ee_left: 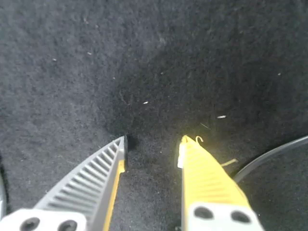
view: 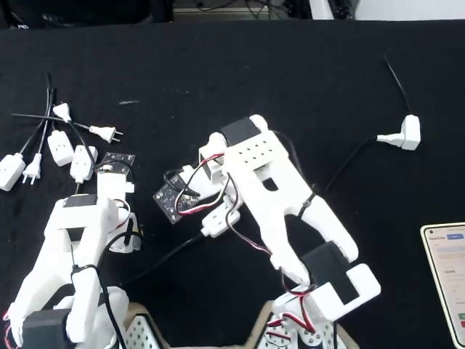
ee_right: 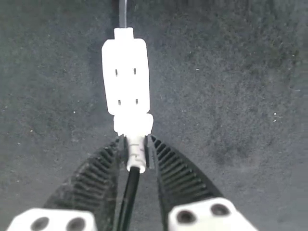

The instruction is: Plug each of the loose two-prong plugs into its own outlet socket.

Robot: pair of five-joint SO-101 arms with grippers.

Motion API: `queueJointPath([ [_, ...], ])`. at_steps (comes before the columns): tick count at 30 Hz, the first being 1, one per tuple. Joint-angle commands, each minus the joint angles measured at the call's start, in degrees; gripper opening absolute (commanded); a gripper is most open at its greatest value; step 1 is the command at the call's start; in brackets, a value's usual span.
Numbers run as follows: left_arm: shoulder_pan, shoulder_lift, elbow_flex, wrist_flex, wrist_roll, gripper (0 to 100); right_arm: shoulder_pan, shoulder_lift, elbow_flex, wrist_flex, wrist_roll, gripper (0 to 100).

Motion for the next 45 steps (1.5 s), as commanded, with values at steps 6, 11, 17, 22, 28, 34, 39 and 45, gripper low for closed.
queueJointPath([
  [6,0.22,0.00,0.84,-1.93,-0.09,18,-1.93,-0.48,2.07,-0.53,0.53,1.0],
  [11,0.22,0.00,0.84,-1.93,-0.09,18,-3.78,-0.48,2.07,-0.53,0.53,1.0],
  [17,-0.04,0.00,0.75,-1.93,-0.09,18,-5.89,-0.40,2.15,-0.53,0.53,1.0],
  [22,-0.31,0.09,0.31,-1.85,-0.09,18,-7.03,-0.40,4.97,-0.62,0.53,1.0],
  [28,-0.31,0.18,0.22,-1.76,-0.09,18,-6.77,-1.63,5.49,-0.70,0.53,1.0],
  [34,-0.31,0.18,0.22,-1.76,-0.09,18,-5.71,-7.08,6.46,-0.62,0.53,1.0],
  [39,-0.31,0.18,0.22,-1.76,-0.09,18,-4.84,-11.82,9.19,-1.05,0.44,1.0],
  [45,-0.22,0.26,0.22,-1.76,-0.09,18,-4.92,-16.22,9.63,-1.05,0.09,1.0],
])
